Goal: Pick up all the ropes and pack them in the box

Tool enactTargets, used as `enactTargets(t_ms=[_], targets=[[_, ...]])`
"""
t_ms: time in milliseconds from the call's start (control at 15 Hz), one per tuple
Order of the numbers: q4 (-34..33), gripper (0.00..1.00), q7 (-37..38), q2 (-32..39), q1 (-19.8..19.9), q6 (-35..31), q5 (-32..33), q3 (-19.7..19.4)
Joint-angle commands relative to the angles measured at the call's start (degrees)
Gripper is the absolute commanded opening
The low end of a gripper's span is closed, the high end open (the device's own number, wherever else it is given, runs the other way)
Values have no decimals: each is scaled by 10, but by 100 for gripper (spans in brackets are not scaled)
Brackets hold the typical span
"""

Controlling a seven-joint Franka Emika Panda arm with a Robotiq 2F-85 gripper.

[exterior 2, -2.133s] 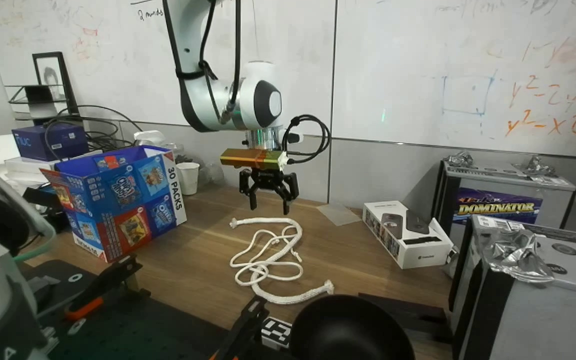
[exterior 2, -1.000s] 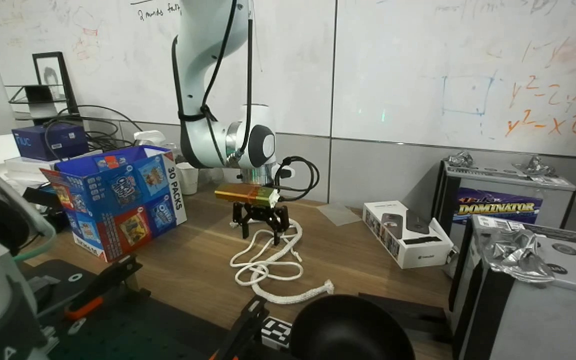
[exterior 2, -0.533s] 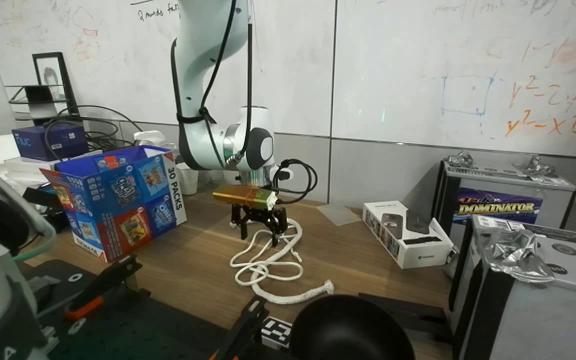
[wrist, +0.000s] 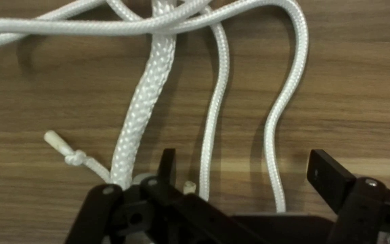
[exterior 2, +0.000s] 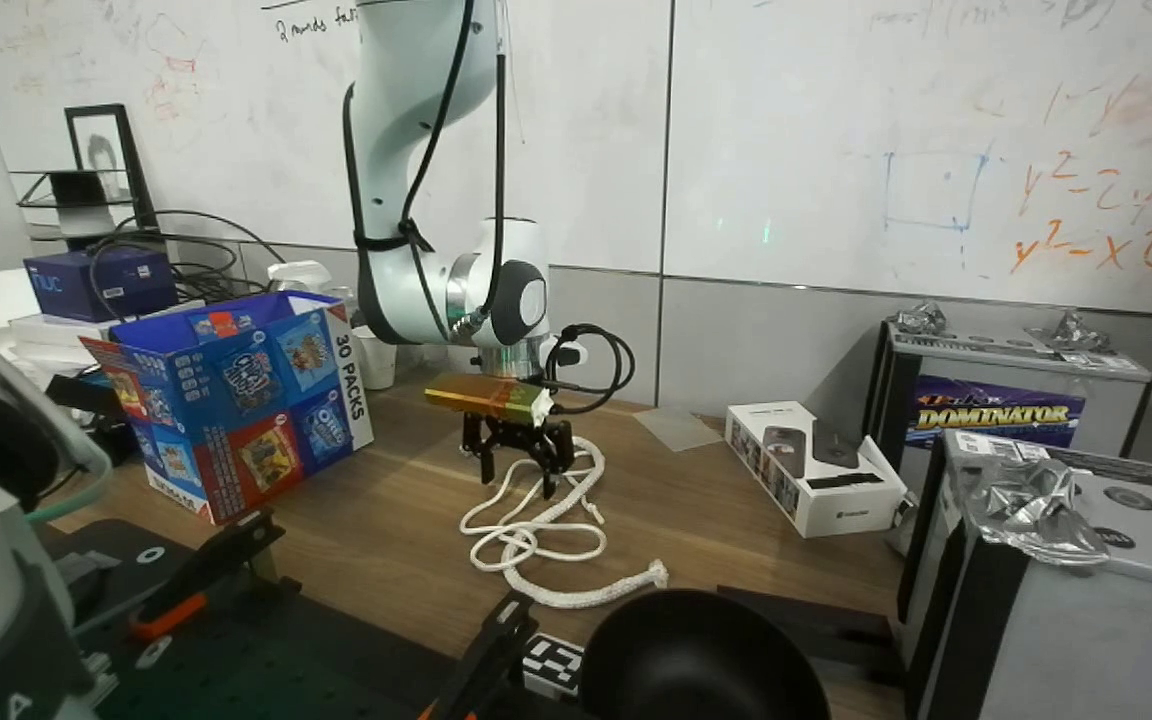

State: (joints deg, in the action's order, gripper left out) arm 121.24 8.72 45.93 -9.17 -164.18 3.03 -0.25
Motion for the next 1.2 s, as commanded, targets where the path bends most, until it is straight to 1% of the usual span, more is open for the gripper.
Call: enactTargets(t_ms=[0, 67, 133, 533, 667, 733, 800, 867, 1000, 1133], targets=[[-10, 100, -3, 11, -2, -14, -11, 0], [-10, 75, -3, 12, -2, -16, -11, 0], [-10, 74, -3, 13, -2, -18, -11, 0], [-10, 27, 1, 3, -9, -12, -8, -7], [-10, 14, -4, -5, -5, -1, -9, -4], [-11, 5, -10, -9, 2, 8, -9, 1], [-12, 1, -18, -13, 8, 15, -9, 7], [-11, 0, -32, -25, 20, 27, -9, 17], [-2, 2, -63, -65, 38, 62, -5, 35], [11, 2, -115, -120, 70, 105, -10, 73]])
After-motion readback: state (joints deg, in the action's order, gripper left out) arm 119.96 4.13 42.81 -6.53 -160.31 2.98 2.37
